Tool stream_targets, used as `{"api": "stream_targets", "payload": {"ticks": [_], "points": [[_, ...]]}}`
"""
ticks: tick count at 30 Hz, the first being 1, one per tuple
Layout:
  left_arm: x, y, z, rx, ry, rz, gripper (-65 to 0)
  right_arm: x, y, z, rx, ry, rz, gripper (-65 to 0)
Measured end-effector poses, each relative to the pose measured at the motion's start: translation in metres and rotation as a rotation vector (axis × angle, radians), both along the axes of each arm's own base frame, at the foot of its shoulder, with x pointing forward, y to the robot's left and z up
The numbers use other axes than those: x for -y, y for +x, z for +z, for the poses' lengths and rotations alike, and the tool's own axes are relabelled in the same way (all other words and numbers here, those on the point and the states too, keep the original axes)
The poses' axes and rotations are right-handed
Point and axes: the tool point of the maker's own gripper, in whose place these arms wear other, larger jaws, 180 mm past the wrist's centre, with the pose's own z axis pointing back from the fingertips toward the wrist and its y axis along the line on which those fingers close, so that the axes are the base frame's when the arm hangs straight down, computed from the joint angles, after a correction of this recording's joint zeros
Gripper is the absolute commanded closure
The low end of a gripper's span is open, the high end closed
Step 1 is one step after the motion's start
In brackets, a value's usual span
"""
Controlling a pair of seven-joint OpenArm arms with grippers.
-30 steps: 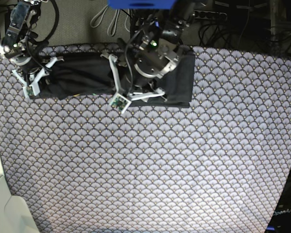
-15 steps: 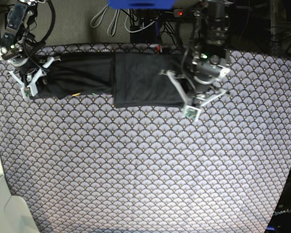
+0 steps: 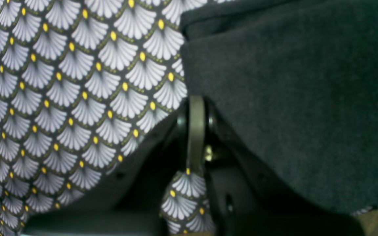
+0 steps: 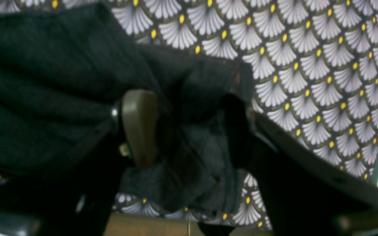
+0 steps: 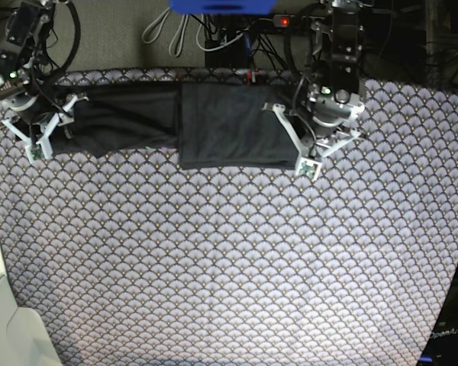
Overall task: Fold the T-shirt properly
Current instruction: 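Lay the folded end flat and pull the left gripper back along the strip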
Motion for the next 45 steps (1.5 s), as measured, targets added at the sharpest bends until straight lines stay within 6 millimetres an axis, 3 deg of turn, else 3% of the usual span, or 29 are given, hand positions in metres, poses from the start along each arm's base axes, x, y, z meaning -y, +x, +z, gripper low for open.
{"api": "stream_targets", "payload": {"ticks": [3,7,10,13,20,33,37,43,45], "points": [[-0.002,0.001,0.001,0.005,0.005,-0.001,-0.5,0.004,-0.001,0.001,0.003,-0.001,-0.015,-36.3],[-0.003,0.001,0.001,0.004,0.008,0.000,-0.4,0.025,0.000,0.008,0.030,-0.006,-0.091,-37.7],[-0.003,0.001,0.001,0.005,0.008,0.000,-0.4,0.031,0.000,-0.001,0.021,0.027,-0.129,-38.8],[-0.003,0.000,0.001,0.003,0.008,0.000,-0.4,0.032,-0.008,-0.017,-0.030,0.045,-0.144,-38.8],[-0.003,0.001,0.001,0.005,0.007,0.000,-0.4,0.032,-0.016,-0.024,-0.095,0.042,-0.154,-38.9],[-0.003,0.001,0.001,0.004,0.007,0.000,-0.4,0.029,-0.009,-0.038,-0.106,0.104,-0.174,-38.2],[-0.004,0.005,0.013,0.038,0.007,0.002,-0.4,0.029,-0.010,-0.039,-0.105,0.113,-0.178,-29.8],[-0.005,0.009,0.025,0.073,0.012,0.003,-0.4,0.019,-0.008,-0.042,-0.094,0.143,-0.181,-1.4],[-0.007,0.009,0.025,0.073,0.017,0.007,-0.4,0.018,-0.007,-0.041,-0.090,0.144,-0.180,0.0]]}}
